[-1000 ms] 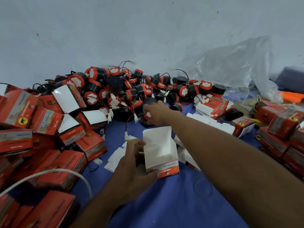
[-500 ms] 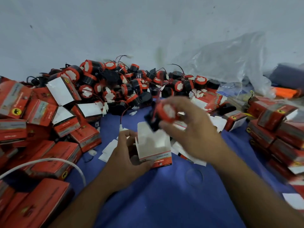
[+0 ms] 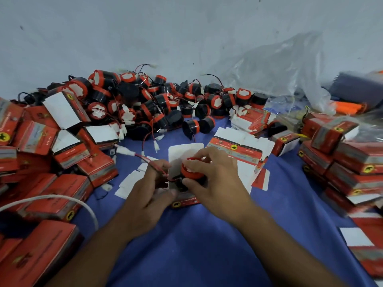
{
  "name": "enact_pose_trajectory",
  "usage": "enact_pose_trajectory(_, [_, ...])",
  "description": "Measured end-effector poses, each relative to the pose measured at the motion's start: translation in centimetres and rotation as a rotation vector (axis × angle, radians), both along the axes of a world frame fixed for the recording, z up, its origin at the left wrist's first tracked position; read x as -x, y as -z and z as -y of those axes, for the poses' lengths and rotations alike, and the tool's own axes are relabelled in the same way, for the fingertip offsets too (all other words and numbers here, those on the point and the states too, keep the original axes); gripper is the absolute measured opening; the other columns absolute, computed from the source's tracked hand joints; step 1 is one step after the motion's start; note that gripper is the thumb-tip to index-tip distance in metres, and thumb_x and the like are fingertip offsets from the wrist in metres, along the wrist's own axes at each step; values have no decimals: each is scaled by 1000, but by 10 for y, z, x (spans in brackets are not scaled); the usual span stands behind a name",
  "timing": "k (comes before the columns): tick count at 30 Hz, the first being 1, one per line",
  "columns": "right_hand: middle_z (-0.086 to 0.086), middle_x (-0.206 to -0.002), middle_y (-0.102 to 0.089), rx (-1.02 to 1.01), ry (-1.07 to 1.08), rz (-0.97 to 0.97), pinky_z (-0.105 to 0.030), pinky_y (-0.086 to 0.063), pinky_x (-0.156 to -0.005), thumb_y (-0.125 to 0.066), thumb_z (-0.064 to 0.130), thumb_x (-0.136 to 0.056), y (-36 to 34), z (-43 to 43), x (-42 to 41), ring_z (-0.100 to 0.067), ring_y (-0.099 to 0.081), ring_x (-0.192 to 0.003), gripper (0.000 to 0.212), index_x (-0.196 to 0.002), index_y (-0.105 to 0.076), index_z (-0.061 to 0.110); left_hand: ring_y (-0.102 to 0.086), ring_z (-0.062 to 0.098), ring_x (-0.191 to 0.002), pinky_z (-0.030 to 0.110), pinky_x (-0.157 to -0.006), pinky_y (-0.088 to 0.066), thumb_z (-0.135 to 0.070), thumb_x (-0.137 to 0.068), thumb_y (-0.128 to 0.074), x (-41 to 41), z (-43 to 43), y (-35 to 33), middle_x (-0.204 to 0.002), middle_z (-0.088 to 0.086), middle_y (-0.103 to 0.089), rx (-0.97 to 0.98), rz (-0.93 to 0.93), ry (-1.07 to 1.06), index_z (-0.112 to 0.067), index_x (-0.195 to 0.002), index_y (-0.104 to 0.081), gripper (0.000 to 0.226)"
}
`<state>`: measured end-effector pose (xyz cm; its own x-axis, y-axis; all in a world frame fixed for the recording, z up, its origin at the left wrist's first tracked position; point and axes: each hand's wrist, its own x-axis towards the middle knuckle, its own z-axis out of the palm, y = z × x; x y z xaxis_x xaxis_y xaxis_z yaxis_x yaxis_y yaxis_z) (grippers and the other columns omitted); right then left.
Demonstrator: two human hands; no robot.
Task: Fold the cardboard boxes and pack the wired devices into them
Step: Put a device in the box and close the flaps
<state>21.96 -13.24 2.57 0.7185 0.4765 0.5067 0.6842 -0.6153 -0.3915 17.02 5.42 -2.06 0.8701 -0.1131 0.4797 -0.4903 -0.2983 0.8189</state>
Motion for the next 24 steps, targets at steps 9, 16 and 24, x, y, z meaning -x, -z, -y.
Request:
enact_pose_trajectory(9, [8, -125, -43, 275, 86, -1, -37, -20, -97, -44, 52, -100, -1, -3, 10, -20, -34, -116, 32, -109, -74, 44, -61, 17, -83, 19, -71, -46, -36, -102, -43, -1, 0, -1, -94, -6, -62, -166, 141, -201, -29, -115, -54, 19])
enact_pose_trajectory(16, [9, -102, -57, 360, 86, 67, -40, -20, -94, -37, 50, -102, -3, 0, 12, -22, -39, -109, 41, -100, -75, 34, -54, 12, -88, 22, -79, -41, -22, -98, -45, -4, 4, -3, -94, -6, -55, -287, 281, -252, -8, -95, -61, 22])
enact_pose_trajectory(24, [3, -98, -70, 16, -71, -83, -41, -45, -88, -57, 30, -95, -18, -12, 13, -21, -61, -97, 16, -104, -66, 20, -53, 2, -95, 12, -82, -38, -20, -95, -40, -2, 12, -12, -107, -23, -48, -336, 300, -198, -44, -104, -45, 26])
